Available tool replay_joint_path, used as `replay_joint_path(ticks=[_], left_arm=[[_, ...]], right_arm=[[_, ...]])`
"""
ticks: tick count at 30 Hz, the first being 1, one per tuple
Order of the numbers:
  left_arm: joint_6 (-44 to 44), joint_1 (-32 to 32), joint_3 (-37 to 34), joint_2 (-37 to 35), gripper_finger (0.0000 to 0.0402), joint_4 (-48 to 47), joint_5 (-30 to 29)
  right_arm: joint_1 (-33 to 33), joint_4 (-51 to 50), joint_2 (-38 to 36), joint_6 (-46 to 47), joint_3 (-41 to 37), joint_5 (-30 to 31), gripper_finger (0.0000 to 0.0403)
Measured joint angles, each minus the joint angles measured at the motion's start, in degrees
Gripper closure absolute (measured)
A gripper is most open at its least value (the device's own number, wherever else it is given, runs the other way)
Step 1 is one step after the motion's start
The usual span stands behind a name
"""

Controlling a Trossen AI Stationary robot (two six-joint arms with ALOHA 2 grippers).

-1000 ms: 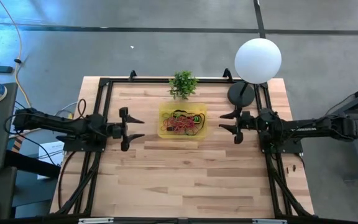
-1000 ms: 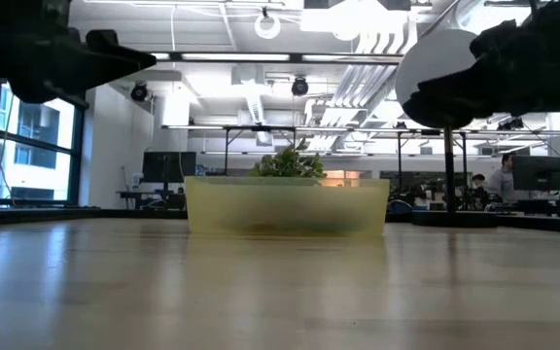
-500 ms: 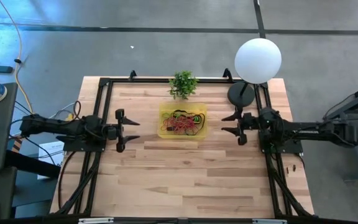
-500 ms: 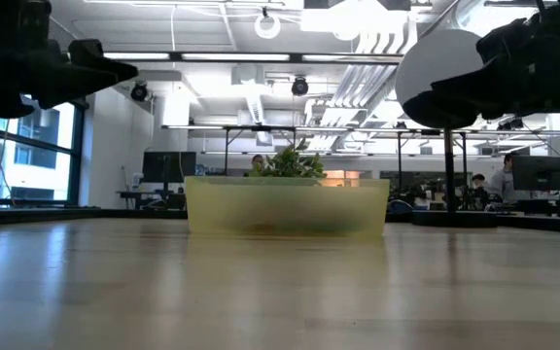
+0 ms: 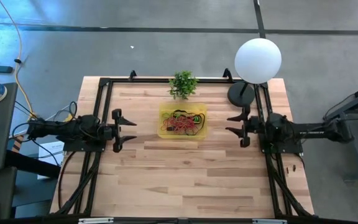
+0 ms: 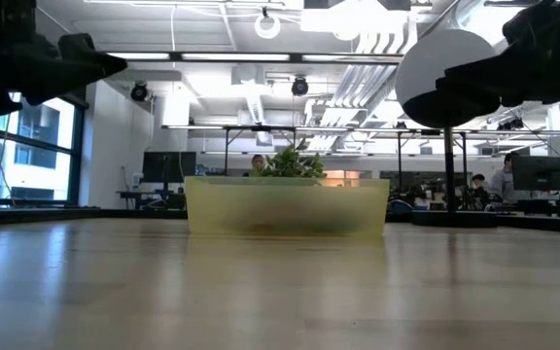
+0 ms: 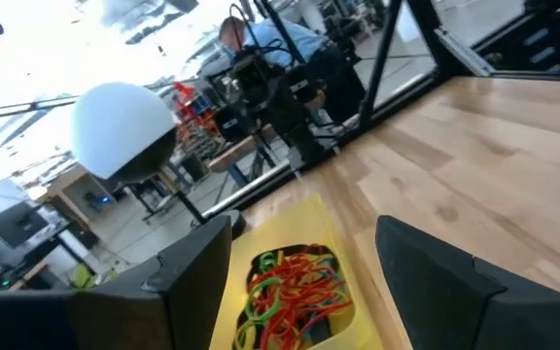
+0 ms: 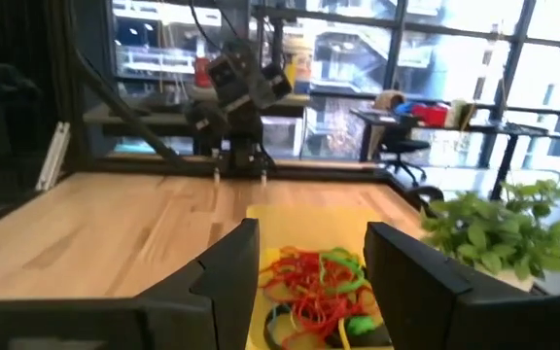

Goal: Pick and place rubber bands into bin
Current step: Return to Home Position

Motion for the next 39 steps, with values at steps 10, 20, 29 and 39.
replay_joint_path(ticks=[10,20,29,39], left_arm=[[0.42,0.00,0.00,-0.32,0.0156,-0.23,2.12],[-0.02,0.00,0.00,-0.43,0.0156,-0.58,3.50],[1.51,0.00,0.00,-0.41,0.0156,-0.60,3.52],[-0.19,0.00,0.00,-0.13,0.0156,-0.60,3.50]], right_arm=[[6.33,-10.25,-7.86,-0.20,-0.02,9.88,0.0226],[6.31,-19.74,-17.82,-0.28,0.26,7.15,0.0226],[6.29,-20.33,-17.73,-1.03,0.42,6.98,0.0226],[6.29,-20.43,-17.73,-1.02,0.44,7.03,0.0226]])
